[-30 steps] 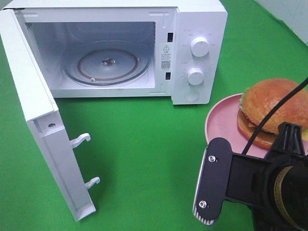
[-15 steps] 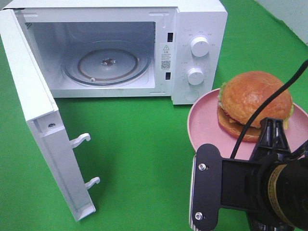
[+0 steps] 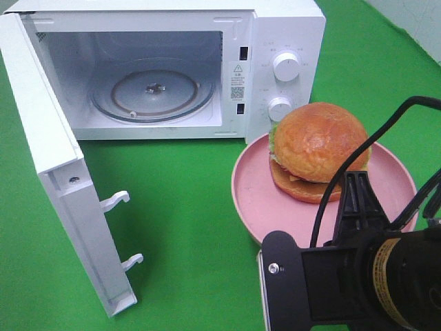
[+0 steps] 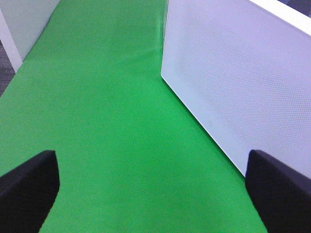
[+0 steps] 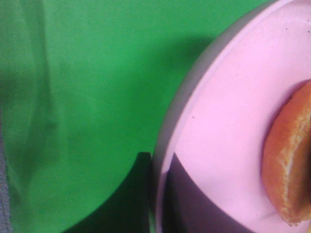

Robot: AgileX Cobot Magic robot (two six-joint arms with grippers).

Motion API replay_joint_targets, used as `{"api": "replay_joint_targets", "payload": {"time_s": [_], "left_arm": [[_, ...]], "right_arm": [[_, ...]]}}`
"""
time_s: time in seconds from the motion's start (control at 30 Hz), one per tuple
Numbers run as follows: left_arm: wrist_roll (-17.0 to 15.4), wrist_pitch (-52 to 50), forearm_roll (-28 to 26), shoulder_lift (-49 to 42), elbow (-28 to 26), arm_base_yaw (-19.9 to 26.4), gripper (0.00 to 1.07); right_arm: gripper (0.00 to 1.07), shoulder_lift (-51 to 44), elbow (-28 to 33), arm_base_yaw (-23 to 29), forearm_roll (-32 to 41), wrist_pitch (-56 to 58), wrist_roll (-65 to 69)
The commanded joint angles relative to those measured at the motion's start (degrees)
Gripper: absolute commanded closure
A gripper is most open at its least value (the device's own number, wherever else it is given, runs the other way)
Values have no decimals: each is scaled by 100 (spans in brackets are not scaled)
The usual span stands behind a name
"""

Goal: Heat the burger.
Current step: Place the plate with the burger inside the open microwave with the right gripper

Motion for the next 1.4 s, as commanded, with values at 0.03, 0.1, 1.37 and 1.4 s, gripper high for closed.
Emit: {"api": "replay_joint_targets", "payload": {"time_s": [0.03,0.1,1.37,1.4], "left_arm": [[-11,-57,0,-115,11,-23,10],[-11,-57,0,-115,11,-23,10],[-11,-57,0,-115,11,-23,10],[-11,-57,0,-115,11,-23,10]], "right_arm": [[107,-40,-11,0,-407,-206,-521],[107,-40,-11,0,-407,-241,-625],[107,-40,-11,-1828,1266,-1948,-5071],[107,-40,-11,-1977,1461,-2005,-5466]]}}
